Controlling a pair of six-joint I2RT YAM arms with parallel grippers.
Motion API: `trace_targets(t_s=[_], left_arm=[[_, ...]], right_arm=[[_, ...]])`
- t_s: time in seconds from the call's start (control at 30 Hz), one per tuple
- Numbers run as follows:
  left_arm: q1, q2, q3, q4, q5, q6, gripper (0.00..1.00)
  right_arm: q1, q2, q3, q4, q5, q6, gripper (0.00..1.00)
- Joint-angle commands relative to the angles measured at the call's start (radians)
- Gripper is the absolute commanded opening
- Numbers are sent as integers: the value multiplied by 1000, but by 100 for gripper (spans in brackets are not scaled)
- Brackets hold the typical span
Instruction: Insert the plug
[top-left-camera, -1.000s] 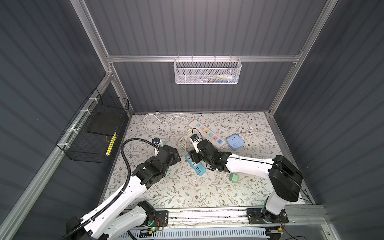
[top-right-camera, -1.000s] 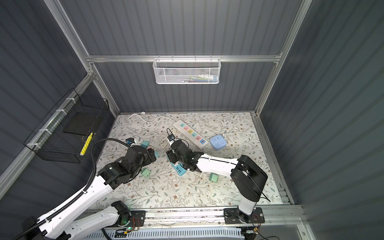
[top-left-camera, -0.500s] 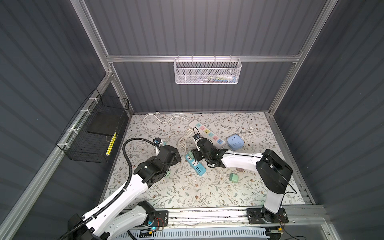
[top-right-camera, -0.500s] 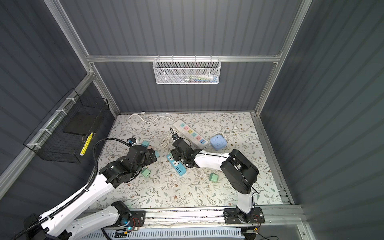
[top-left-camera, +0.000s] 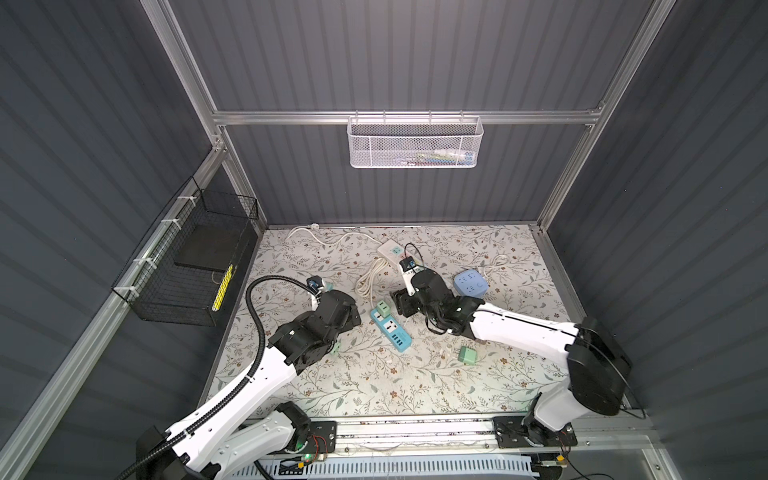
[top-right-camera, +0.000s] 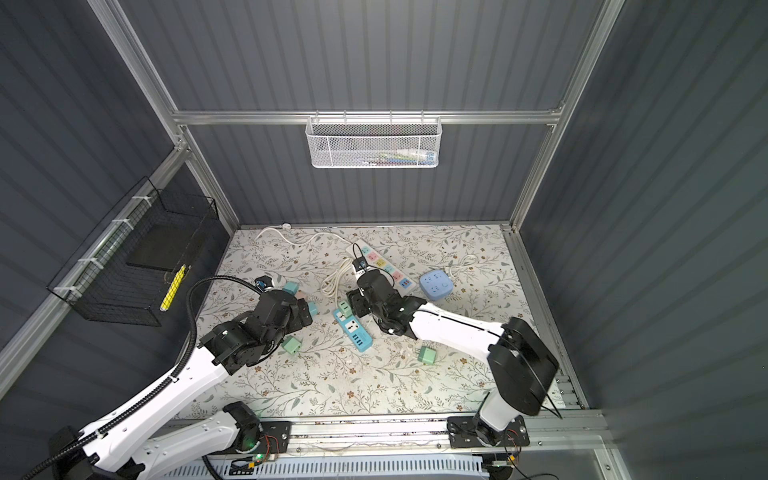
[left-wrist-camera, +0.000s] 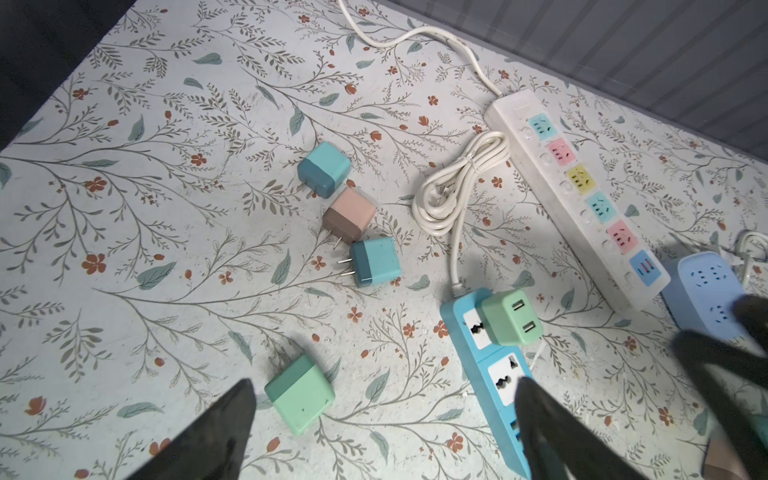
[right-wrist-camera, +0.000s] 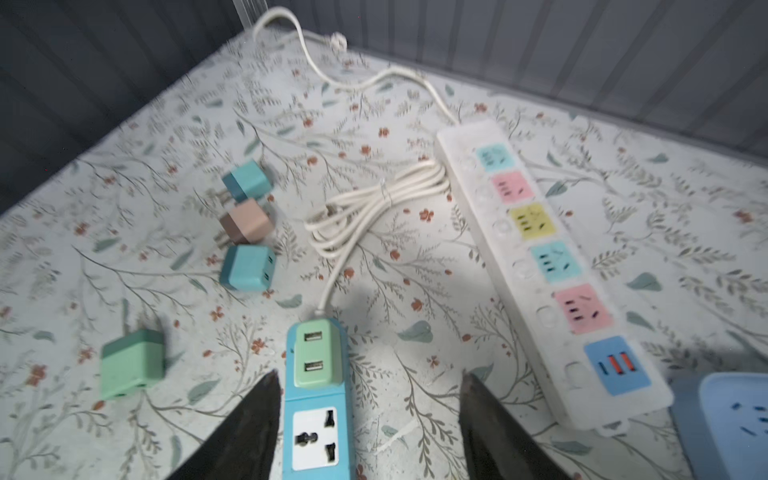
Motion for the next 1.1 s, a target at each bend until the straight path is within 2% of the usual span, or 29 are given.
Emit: trace_targets(t_s=[0.0,0.07,0.2,0.37,0.5,0.6,0.73,0.87,1.07], left_arm=[[5,7,11,-66,16,4,84],[5,15,-13,-65,41,-20,84],[5,32,-39,-33,47,-28,84],[5,64,-28,54,60,-8,83],[5,90,-33,216,215,71,85],[5,105,-44,320,274,88,84],[5,157,-16,356,332,126,84],[5,223,22,328,386,151,86],[5,217,-18,363,398,154,84]], right_arm=[[0,-88,-85,-25,-42,41,69],[2,-139,-132,-36,-47,58,68],[-8,-238,-231,-80,56,130,67],[-112,-324,-252,-360,99,316,67],[-236,-451,-354,-487,40,456,67],[-299,-512,-428,-534,-12,514,67],[-317,-517,-456,-578,-35,552,69],[-334,-476,-484,-521,-154,547,73],[-333,-420,-509,-448,-231,596,77]])
